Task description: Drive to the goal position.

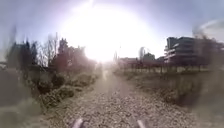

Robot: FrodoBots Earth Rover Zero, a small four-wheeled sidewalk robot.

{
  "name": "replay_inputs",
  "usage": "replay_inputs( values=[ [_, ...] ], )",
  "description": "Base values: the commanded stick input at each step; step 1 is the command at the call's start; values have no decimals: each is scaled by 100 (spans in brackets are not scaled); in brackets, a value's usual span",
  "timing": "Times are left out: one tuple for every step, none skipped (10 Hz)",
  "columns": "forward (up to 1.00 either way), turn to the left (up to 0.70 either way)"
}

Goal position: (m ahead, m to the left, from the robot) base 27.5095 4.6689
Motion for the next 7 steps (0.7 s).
replay_inputs(
  values=[
    [50, -32],
    [50, 0],
    [50, 0],
    [50, 0],
    [50, 0],
    [50, 0],
    [50, 0]
  ],
)
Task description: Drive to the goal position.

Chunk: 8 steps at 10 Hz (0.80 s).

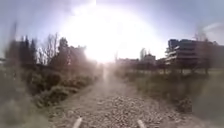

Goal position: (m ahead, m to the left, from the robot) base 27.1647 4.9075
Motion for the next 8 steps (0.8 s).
replay_inputs(
  values=[
    [50, 0],
    [50, 0],
    [50, 0],
    [50, 0],
    [50, 0],
    [50, 0],
    [50, 0],
    [50, 0]
  ],
)
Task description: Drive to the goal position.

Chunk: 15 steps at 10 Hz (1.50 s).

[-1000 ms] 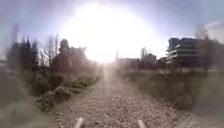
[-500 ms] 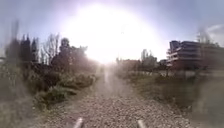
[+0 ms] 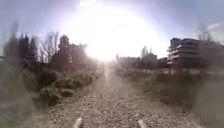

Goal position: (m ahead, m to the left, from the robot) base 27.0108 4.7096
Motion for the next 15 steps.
replay_inputs(
  values=[
    [50, 0],
    [50, 0],
    [50, 0],
    [50, 0],
    [50, 0],
    [50, 0],
    [50, 0],
    [50, -17],
    [50, -35],
    [50, -44],
    [50, -14],
    [50, 0],
    [50, 0],
    [50, 0],
    [50, 0]
  ],
)
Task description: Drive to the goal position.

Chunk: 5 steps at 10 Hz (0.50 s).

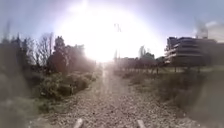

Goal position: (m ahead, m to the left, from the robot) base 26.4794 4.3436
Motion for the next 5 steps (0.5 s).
replay_inputs(
  values=[
    [50, 0],
    [50, 0],
    [50, 0],
    [50, 0],
    [50, 0]
  ],
)
